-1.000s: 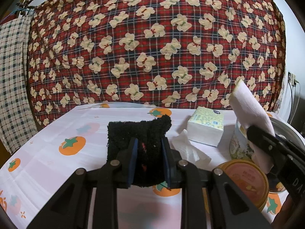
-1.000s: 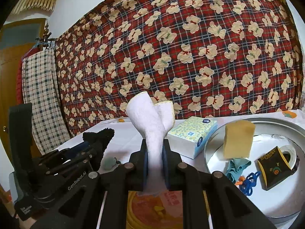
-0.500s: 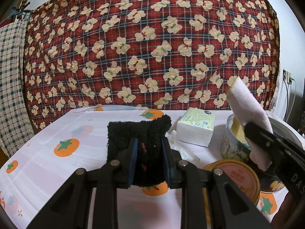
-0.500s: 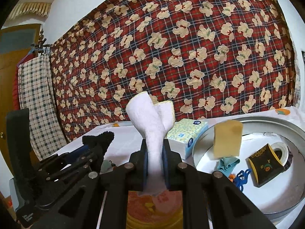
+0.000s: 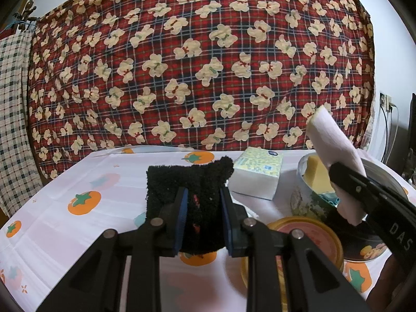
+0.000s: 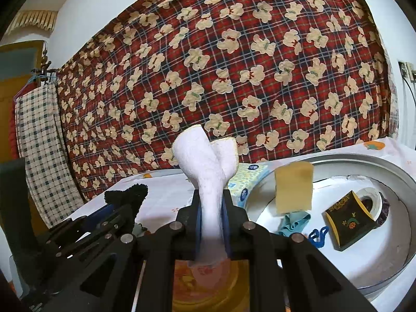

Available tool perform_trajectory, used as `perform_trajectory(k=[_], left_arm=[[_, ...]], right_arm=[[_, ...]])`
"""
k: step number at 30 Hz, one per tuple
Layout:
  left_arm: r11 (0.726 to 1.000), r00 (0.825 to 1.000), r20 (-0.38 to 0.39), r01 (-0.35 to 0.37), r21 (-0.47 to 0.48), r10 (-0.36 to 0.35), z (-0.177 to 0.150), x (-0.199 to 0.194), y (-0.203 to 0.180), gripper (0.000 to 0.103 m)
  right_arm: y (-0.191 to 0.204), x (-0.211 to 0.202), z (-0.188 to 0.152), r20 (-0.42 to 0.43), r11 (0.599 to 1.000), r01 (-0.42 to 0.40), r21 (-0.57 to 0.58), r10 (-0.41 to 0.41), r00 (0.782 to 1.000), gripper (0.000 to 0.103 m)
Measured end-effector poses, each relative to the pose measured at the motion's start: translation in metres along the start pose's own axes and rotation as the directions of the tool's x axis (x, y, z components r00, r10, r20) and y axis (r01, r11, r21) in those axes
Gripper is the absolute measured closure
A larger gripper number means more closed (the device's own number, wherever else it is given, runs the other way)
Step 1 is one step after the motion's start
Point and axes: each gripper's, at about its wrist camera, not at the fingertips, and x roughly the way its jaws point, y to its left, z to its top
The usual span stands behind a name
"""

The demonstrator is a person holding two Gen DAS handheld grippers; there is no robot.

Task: Organize soft objects
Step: 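Carry the pink towel and black square over the silver tin with both tools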

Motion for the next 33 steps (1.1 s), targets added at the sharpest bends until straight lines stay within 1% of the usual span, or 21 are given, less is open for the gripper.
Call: perform_trajectory(k=[15,18,21,23,27,33], left_arm=[[1.0,1.0,0.012,0.021,0.013,-0.021,0.0,-0.004,-0.012,0.08],[0.999,0.999,0.021,0.036,0.009,-0.036,0.0,-0.007,-0.015,0.08],[0.999,0.998,0.024,0.053,0.006,-0.053,0.0,-0.008,-0.017,0.08],[0.998,0.998,0.019,0.065,0.007,-0.065,0.0,-0.007,-0.019,0.08],[0.995,0.995,-0.009,0.097,0.013,-0.097,0.001,-0.002,-0.025,0.08],[0.993,0.993,-0.029,0.119,0.005,-0.118,0.001,0.001,-0.031,0.08]], right_arm=[[-0.001,-0.01,0.002,0.04,0.999,0.033,-0.016,-0.032,0.999,0.087],[-0.006,-0.012,0.002,0.041,1.0,0.03,-0.001,-0.03,0.999,0.087],[-0.012,-0.009,0.003,0.026,1.0,0.018,0.023,-0.019,0.999,0.087],[-0.015,-0.007,0.002,0.013,0.999,0.009,0.036,-0.009,1.0,0.087],[-0.016,-0.011,0.003,0.025,1.0,0.0,0.028,-0.001,1.0,0.087],[-0.027,-0.022,0.006,0.048,1.0,0.025,0.003,-0.025,0.999,0.087]])
